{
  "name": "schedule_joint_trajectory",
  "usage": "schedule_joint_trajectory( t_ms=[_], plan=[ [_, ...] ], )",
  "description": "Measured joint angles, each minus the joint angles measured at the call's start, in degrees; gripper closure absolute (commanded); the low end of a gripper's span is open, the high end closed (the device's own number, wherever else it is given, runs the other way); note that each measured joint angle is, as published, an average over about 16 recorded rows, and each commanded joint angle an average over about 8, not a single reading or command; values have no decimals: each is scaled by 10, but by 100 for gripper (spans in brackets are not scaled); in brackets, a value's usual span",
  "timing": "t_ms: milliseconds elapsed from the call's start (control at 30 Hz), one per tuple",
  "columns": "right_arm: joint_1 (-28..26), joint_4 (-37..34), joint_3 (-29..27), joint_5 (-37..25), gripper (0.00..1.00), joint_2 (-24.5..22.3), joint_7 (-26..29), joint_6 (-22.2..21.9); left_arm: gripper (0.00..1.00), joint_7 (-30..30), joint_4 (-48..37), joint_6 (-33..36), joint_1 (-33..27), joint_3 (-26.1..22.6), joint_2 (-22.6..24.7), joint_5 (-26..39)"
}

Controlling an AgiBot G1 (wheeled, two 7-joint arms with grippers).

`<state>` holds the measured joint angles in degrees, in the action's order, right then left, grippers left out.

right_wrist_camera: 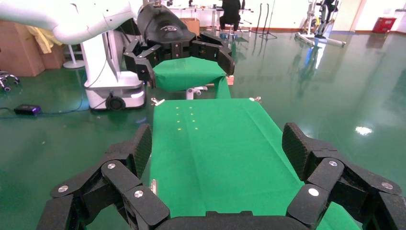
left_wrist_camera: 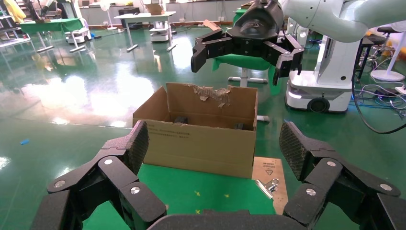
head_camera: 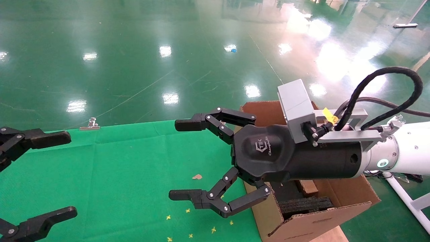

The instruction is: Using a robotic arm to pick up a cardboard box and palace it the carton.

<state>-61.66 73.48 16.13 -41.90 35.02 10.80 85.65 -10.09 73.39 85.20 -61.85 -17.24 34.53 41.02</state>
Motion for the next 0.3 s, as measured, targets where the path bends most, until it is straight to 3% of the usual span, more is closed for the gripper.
schedule_joint_trajectory(
  t_ms=[300],
  plan=[
    [0,0,0,0,0,0,0,0,0,0,0,0,0,0,0,0]
  ],
)
